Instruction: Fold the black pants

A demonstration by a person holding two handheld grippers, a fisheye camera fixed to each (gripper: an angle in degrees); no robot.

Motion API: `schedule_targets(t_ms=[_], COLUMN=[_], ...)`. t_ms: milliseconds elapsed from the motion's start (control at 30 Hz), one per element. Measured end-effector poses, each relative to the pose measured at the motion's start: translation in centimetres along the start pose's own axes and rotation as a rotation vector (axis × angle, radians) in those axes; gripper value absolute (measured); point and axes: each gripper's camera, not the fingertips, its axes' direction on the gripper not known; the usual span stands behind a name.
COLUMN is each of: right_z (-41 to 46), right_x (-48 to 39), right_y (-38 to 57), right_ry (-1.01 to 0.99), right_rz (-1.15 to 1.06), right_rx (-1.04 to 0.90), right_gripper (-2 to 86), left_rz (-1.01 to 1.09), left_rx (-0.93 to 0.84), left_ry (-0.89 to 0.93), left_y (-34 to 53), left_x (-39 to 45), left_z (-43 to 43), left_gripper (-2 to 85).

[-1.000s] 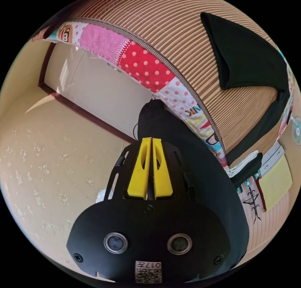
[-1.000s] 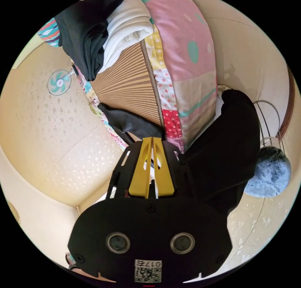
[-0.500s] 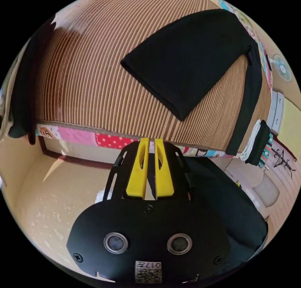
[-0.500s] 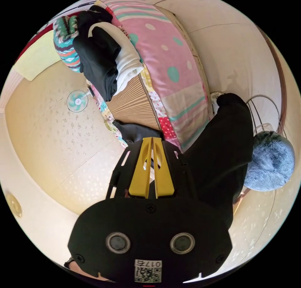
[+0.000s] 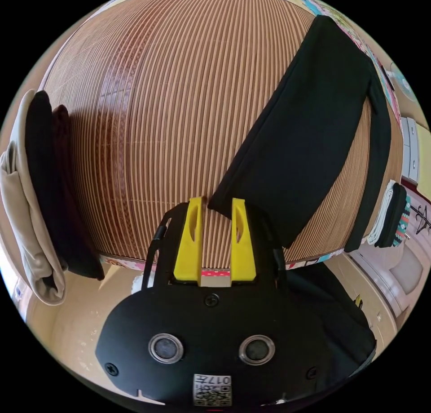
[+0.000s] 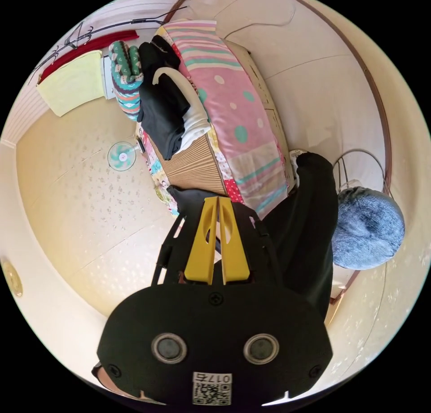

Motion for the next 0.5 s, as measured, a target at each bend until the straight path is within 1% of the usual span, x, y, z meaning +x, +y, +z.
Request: schedule_targets(t_ms=[67, 133, 200, 300, 333, 400, 467, 500], right_z=[-0.7, -0.8, -0.4, 0.8, 1.6, 3.1, 6.0, 6.9], right_x=[0.7, 1.1, 1.4, 1.2, 0.8, -0.2, -2.2, -2.8], right_y=[-0.1, -0.3, -0.8, -1.9, -2.6, -3.9, -5.8, -6.2], right_ry=[-0.031, -0.033, -0.029, -0.044, -0.044, -0.035, 0.052, 0.089], right_rz=[0.005, 0.012, 0.019, 0.020, 0.020, -0.005, -0.058, -0.073], right_rx=[0.020, 0.018, 0.005, -0.030, -0.050, -0.105, -0.220, -0.258], right_gripper=[0.4, 0.4, 0.4, 0.3, 0.3, 0.3, 0.3, 0.3], left_rz=[-0.043, -0.095, -0.112, -0.059, -0.047, 0.010, 0.030, 0.028], left_rx=[0.029, 0.053, 0.049, 0.027, 0.020, -0.003, -0.032, -0.051], left_ry=[0.022, 0.088, 0.222, 0.387, 0.414, 0.534, 0.588, 0.564], left_y=[0.6, 1.4, 3.0, 6.2, 7.1, 10.6, 13.1, 14.7], left_x=[0.0, -0.1, 0.3, 2.6, 3.3, 6.7, 9.4, 11.2], left_z=[0.1, 0.2, 1.0, 3.0, 3.5, 5.4, 6.7, 7.4], left_gripper=[9.2, 7.9, 5.9, 5.0, 4.8, 4.5, 4.3, 4.2])
